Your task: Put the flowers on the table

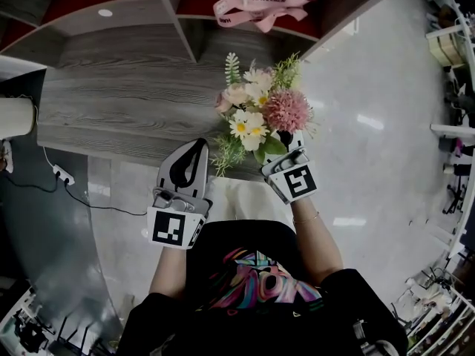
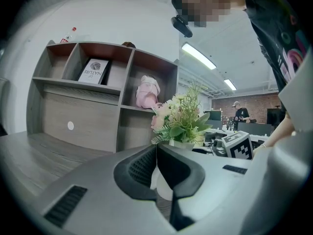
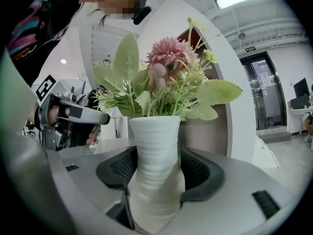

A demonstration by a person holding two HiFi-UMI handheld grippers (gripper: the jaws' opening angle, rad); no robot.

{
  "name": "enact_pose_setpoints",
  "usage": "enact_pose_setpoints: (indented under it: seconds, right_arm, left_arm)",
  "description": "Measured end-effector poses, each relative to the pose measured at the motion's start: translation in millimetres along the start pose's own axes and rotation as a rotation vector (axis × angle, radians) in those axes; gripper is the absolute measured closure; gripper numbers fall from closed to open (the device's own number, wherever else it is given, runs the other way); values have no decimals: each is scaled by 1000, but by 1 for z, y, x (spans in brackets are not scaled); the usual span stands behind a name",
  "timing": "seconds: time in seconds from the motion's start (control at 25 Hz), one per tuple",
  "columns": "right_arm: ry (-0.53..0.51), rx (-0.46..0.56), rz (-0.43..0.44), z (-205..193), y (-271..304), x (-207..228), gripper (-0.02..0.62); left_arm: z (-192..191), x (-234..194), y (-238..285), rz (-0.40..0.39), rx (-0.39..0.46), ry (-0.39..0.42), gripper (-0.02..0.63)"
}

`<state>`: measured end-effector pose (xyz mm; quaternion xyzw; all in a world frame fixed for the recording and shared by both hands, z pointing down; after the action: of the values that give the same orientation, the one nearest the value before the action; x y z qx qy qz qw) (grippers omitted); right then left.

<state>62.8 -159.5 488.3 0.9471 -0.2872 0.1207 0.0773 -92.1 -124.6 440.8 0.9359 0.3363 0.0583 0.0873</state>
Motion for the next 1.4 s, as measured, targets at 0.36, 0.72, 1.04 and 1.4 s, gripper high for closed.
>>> enact_pose_setpoints:
  seconds: [0.36,0.72,1.04,1.4]
  right_arm:
    - [16,-10,-21,-2,-8,-2,293]
    - [24,-68,-36,4,-19,-5,278]
    - [48,-67,-19,16,-26,-8,276]
    - [65,-83,-39,43,-40,-9,276]
  left_arm:
    - [1,0,-4,-5,7,6,580]
    - [9,0,-9,5,32,13,580]
    - [19,-4,-14,27,60,15,580]
    - [44,-10,-16,39,102,36,580]
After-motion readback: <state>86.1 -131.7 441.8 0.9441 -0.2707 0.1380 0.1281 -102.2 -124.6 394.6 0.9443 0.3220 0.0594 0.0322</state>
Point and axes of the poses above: the fingertips, and each gripper's own axes: y forward along the fingers, x to its right, z out of its top, the point moved 5 cm from there along -y, backward along the fingers, and after that the axes turned 11 degrees about y, right-handed, at the moved point
